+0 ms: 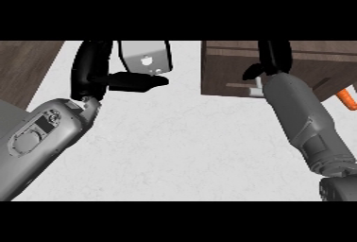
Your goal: Pick up the can, place it into the drawer and close the drawer
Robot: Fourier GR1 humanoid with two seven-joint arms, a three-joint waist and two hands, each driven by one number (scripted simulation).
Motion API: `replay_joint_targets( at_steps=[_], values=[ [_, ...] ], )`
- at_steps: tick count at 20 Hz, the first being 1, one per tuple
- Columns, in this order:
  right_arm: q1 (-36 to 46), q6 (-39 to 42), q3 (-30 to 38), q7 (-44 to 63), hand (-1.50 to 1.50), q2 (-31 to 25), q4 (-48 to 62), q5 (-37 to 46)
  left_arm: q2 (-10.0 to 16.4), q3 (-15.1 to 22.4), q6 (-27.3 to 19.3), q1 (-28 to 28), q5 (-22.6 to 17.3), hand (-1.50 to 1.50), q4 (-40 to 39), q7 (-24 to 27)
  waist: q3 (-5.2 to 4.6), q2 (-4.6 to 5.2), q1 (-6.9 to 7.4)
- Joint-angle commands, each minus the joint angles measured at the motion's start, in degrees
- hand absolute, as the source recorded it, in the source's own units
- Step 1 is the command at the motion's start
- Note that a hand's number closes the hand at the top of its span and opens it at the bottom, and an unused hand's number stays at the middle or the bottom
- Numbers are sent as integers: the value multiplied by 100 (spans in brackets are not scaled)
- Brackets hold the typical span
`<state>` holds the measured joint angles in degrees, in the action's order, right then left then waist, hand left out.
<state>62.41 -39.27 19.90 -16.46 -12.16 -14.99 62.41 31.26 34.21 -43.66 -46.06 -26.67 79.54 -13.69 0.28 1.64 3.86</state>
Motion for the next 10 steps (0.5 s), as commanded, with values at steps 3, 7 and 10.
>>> replay_joint_targets(
  at_steps=[3, 7, 10],
  values=[
    [549, 449, 840, -564, -150, 500, -237, -1107, -89, 32, -6, 340, 79, -150, 67, 204, -6, -21, 65],
    [641, 654, 1289, -864, -150, 652, -341, -1652, 35, -96, 90, 464, 52, -150, 150, 231, -9, -58, 18],
    [599, 1105, 1790, -1126, -150, 633, -397, -2263, 31, -181, -61, 625, 68, -150, 188, 239, -7, -79, -50]
  ],
)
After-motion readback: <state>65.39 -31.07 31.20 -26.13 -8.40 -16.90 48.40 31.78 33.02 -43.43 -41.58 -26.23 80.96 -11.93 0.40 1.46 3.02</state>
